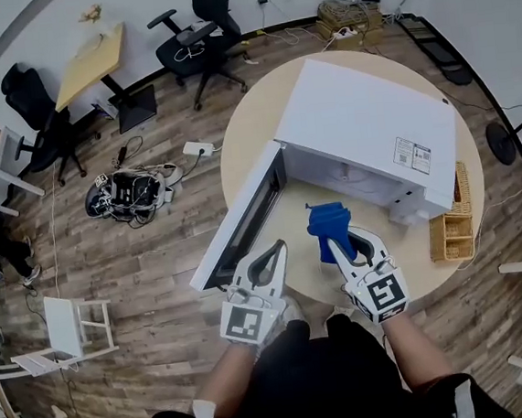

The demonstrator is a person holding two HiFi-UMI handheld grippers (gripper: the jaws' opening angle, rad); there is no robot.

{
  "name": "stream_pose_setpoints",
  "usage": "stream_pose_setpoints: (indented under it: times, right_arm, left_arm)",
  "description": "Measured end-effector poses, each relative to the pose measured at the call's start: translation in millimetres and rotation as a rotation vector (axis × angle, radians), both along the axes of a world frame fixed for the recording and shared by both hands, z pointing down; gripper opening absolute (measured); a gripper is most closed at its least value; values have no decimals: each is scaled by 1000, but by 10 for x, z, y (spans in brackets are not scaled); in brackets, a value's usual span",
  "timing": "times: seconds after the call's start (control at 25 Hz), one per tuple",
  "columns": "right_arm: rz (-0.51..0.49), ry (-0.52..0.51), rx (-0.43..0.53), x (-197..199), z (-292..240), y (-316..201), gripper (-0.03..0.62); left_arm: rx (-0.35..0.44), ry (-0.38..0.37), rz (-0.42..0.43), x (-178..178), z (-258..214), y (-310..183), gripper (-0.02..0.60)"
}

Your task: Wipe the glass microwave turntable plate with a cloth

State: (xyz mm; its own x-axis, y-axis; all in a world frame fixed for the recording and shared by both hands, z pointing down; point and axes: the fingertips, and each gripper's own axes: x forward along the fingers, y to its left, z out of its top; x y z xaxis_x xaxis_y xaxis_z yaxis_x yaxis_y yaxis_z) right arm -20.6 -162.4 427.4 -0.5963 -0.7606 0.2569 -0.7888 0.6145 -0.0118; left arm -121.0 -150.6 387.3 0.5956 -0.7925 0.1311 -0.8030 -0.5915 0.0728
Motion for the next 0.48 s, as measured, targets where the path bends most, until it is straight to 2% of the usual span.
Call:
stream_pose_setpoints:
  times: [0.32, 0.48]
  right_arm:
    - [-51, 67, -179, 18, 894, -14, 86]
    - [-49, 137, -244, 39, 1306, 20, 87]
  left_arm:
    - [-98, -20, 10, 175, 447, 18, 6]
    - [-137, -49, 24, 238, 722, 77, 6]
